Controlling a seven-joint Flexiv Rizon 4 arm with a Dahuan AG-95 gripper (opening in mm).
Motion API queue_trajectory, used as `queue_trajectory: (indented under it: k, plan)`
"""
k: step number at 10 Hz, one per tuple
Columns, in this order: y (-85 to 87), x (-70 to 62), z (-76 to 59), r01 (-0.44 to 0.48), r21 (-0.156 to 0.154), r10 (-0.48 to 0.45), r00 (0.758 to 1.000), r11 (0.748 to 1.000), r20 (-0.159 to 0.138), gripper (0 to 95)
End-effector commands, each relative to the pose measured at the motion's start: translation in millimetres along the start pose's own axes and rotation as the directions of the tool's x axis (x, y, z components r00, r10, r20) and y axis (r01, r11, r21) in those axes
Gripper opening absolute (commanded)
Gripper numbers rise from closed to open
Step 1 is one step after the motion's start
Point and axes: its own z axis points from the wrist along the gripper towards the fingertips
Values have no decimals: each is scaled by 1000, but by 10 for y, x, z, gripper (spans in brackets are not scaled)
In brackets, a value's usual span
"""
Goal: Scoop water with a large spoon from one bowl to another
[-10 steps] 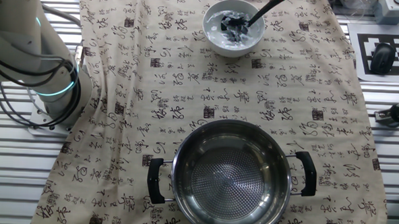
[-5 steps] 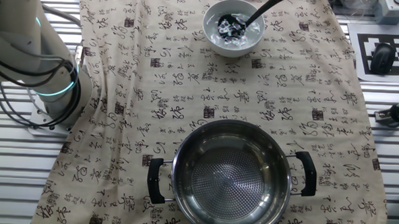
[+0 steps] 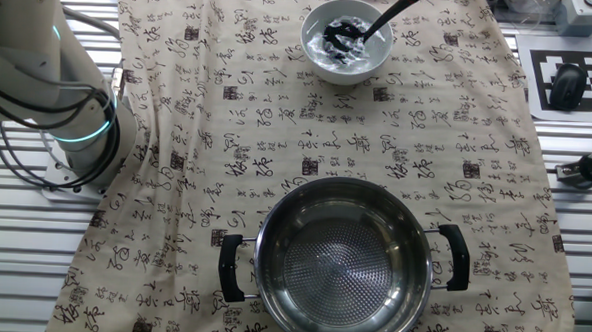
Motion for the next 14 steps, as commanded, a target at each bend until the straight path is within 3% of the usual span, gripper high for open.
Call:
queue_trajectory:
  k: [1,14]
  plan:
    - [8,26,-4,5,-3,-5,1000,1000,-5,0]
    - [22,118,-46,11,-3,-11,998,1000,-56,0]
